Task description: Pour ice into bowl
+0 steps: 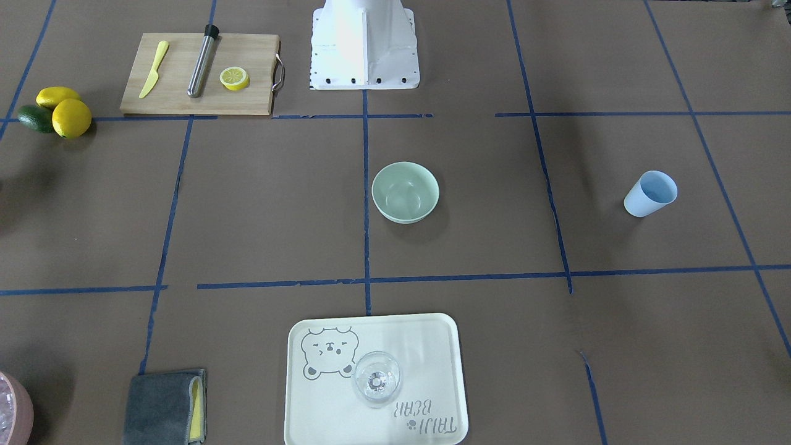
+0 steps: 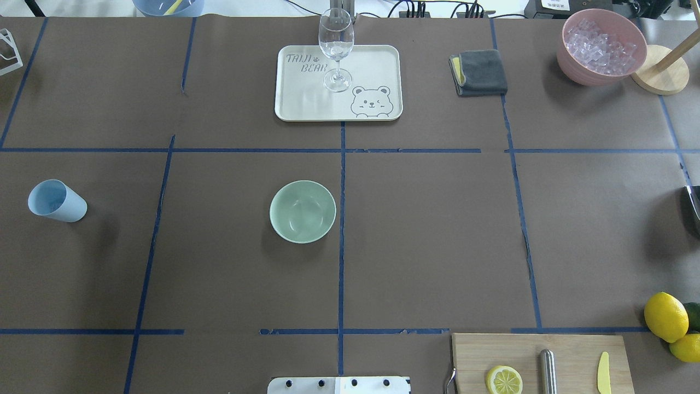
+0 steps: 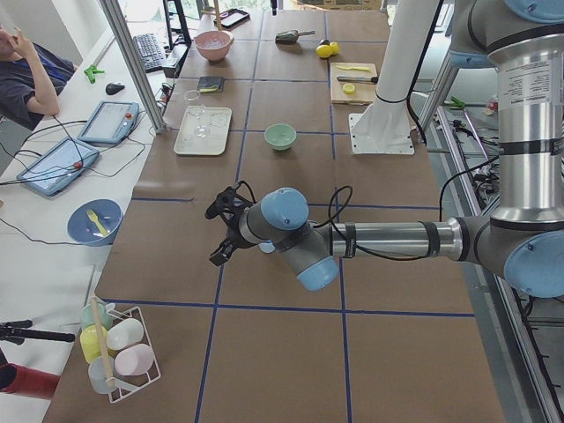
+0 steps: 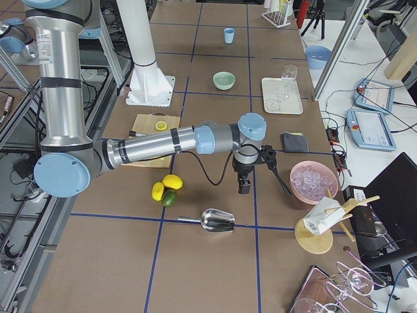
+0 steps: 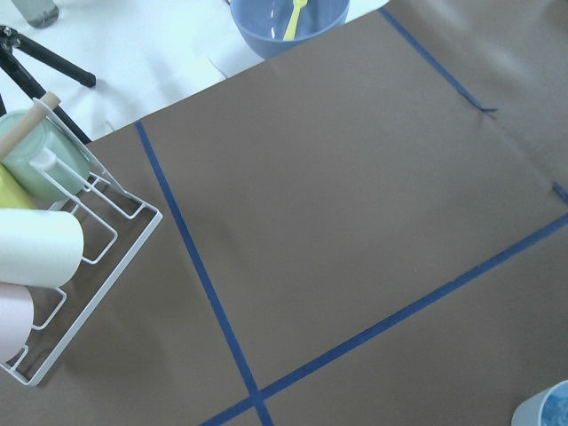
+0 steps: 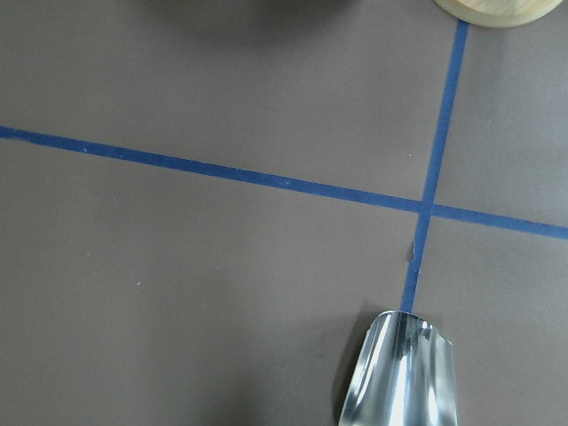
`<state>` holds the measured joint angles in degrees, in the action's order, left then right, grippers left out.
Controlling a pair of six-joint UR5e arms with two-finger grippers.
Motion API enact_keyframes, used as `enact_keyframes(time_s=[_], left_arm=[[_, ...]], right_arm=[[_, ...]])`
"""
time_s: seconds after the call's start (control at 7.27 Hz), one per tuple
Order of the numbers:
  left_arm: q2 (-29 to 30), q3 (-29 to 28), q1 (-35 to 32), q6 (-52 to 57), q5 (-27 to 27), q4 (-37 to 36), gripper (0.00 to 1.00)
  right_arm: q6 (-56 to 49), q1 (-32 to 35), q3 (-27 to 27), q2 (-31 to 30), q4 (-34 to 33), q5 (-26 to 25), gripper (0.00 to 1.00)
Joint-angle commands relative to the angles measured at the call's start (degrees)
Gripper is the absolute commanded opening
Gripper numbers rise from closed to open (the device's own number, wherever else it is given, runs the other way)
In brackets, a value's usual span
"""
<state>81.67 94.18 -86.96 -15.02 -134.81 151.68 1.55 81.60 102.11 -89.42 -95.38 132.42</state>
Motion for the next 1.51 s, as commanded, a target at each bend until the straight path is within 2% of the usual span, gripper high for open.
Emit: enact_keyframes(time_s=[0.0, 0.28, 0.55, 0.83, 1.1, 1.38], left_arm=[[-2.0, 0.1, 4.4, -13.2, 0.4, 13.8, 1.0], [-2.4, 1.1, 16.3, -24.0, 15.2, 19.2, 1.0], [-6.3, 3.3, 25.2, -25.1, 31.6, 21.9, 1.0], [-9.4, 3.4, 32.1, -29.0, 39.9, 27.2, 1.0], [-11.4, 3.4, 44.5, -34.9, 59.8, 28.8, 1.0], [-11.8, 2.6, 54.6, -38.7, 74.4, 28.2, 1.0]], right_arm=[[-1.4, 1.1, 0.1, -1.0, 0.0, 0.2, 1.0], [-1.5, 1.1, 0.3, -1.9, 0.0, 0.1, 1.0], [-1.1, 1.5, 0.4, -4.3, 2.8, -0.2, 1.0], [-0.8, 2.2, 0.4, -6.6, 5.9, 0.1, 1.0], [-0.7, 2.2, 0.4, -6.6, 5.9, 0.2, 1.0], [-0.7, 2.6, 0.4, -6.8, 6.0, 0.3, 1.0]])
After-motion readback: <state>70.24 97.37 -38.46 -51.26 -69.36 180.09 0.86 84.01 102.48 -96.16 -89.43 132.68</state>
